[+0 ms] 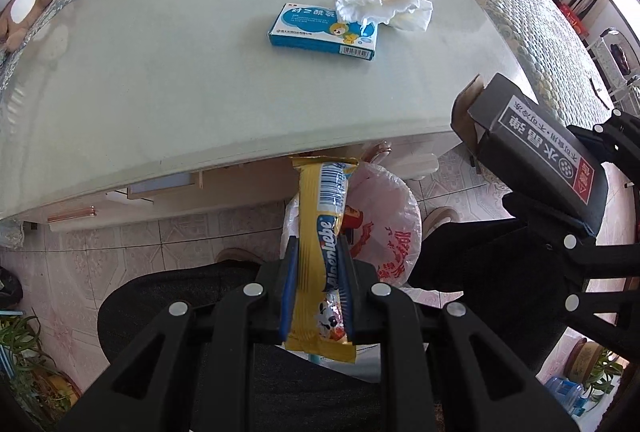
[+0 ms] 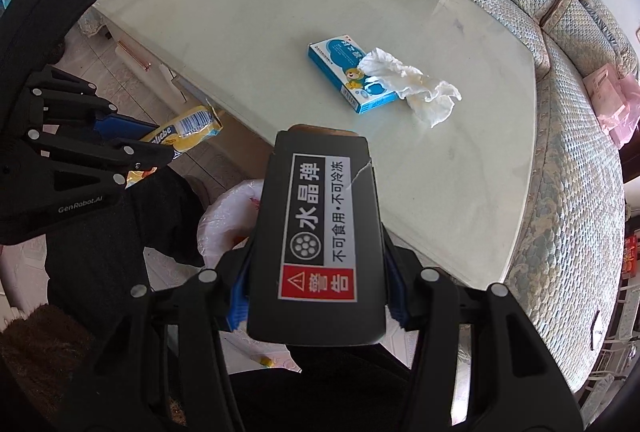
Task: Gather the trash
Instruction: 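Carry the black box and snack bar with both tools over the trash bag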
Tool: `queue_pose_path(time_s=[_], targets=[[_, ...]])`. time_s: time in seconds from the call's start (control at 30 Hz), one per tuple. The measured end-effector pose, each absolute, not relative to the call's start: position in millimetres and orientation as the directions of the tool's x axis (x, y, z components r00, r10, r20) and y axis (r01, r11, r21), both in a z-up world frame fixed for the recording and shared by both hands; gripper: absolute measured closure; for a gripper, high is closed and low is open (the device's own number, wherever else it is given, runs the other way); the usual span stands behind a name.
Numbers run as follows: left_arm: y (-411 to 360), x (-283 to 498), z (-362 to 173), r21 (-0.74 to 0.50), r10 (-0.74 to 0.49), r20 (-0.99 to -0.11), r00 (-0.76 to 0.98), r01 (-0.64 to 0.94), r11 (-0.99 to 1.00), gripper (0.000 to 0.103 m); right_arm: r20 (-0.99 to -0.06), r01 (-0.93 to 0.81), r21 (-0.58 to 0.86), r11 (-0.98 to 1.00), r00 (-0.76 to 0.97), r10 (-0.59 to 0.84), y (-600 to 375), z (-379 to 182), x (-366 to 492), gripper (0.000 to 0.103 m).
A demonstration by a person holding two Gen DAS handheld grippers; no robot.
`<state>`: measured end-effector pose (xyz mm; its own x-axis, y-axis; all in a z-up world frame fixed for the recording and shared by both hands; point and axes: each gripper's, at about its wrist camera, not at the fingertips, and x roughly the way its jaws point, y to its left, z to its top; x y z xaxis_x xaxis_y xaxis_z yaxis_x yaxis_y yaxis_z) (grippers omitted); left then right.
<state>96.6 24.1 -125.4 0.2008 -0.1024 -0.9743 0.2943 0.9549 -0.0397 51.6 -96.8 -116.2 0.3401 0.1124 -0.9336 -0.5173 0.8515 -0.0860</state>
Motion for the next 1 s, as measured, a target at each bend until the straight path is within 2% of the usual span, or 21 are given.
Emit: queue_pose_path(time_s=[0.37,1.0], targets=[[16,75,-171,0.000,-0.074,-0.972,0.222,0.315,0.949,0.084,-0.936,-0.508,-0.083,0.857,0.336,0.108,-96,-155,34,0.050],[9,78,-263,-0.102,-0.131,-0.987,0.096,0.264,0.959,0.084,-0.960,-0.443,0.012,0.896,0.247,0.135,-100,-245,40,0.050]])
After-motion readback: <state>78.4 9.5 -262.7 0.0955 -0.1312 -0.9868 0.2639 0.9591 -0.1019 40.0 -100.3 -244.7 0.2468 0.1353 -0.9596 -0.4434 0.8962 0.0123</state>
